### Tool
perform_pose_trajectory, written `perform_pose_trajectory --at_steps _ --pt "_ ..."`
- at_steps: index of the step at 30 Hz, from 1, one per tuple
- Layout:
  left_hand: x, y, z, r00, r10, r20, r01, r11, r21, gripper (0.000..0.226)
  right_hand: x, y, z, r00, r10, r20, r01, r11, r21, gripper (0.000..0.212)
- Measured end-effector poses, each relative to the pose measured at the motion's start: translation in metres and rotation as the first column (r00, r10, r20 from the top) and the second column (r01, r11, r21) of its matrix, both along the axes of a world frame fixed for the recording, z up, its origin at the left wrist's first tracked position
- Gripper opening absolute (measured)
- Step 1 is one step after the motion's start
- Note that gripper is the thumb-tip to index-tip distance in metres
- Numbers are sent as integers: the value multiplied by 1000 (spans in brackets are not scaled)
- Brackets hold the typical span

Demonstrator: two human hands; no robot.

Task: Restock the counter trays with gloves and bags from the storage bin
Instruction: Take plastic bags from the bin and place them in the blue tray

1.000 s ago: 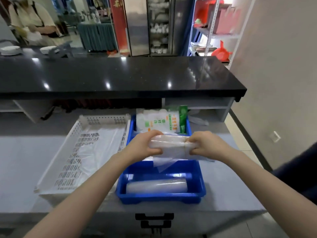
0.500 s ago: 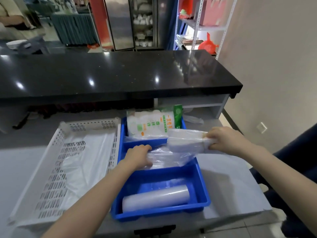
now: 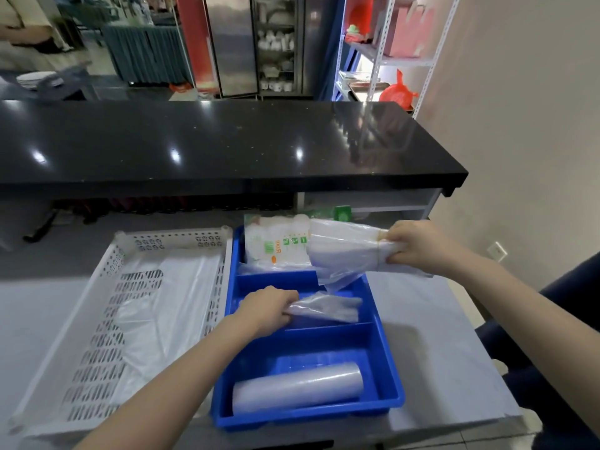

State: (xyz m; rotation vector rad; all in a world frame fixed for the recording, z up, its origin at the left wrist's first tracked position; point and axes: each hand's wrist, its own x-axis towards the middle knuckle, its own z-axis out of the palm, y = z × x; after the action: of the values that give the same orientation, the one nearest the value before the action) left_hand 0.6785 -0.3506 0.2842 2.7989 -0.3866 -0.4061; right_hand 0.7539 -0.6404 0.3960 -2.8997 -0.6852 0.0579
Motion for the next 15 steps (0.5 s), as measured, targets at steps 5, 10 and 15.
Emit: perform_pose_trajectory --at_steps 5,10,15 --pt "-24 7 35 967 -81 241 77 997 26 22 9 35 -10 998 48 -41 -50 998 -30 18" --pt "-43 35 82 956 -50 290 65 997 -42 21 4 78 -31 978 130 -163 -140 989 -48 17" --pt "-49 70 111 957 85 276 -58 993 -105 19 -4 118 -45 914 164 -372 -174 985 8 18"
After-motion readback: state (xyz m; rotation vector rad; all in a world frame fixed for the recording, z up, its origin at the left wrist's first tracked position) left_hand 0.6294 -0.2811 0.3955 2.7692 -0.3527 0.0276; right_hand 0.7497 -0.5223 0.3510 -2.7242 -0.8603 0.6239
